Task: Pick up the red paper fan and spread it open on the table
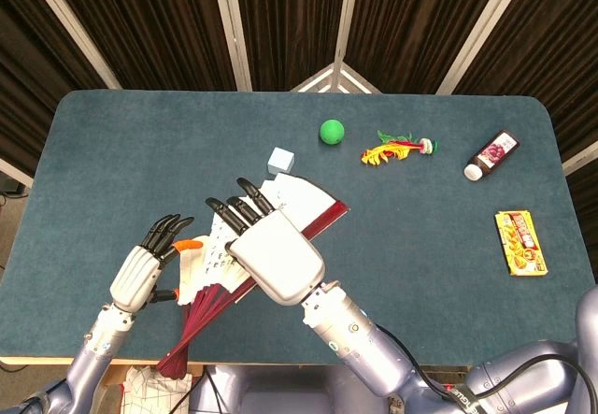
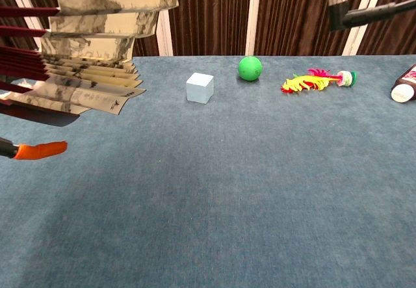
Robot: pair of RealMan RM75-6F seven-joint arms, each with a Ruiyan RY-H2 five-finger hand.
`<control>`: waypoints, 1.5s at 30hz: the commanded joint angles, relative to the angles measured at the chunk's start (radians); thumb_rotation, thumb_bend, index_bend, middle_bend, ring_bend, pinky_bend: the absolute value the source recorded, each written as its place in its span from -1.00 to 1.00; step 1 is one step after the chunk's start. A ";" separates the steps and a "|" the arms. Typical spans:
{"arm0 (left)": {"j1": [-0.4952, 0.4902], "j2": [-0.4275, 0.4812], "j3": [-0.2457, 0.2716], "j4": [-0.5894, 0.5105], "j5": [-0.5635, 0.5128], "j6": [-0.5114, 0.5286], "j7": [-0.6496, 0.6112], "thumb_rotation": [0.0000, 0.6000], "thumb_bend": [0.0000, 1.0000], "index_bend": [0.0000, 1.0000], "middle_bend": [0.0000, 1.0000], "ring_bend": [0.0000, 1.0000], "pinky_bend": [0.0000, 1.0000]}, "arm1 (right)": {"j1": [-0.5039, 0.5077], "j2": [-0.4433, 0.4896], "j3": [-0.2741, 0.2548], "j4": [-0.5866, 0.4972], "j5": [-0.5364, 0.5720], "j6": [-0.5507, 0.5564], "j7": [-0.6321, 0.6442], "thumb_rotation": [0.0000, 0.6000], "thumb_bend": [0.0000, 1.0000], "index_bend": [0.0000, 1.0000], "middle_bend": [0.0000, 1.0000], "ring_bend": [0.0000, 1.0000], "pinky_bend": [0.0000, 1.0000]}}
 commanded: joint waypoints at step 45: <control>-0.066 -0.079 -0.096 0.362 -0.046 0.220 0.044 1.00 0.02 0.14 -0.46 -1.00 -0.78 | -0.270 0.225 -0.128 0.181 -0.199 -0.072 0.387 1.00 -0.24 0.72 -0.65 -0.57 -0.82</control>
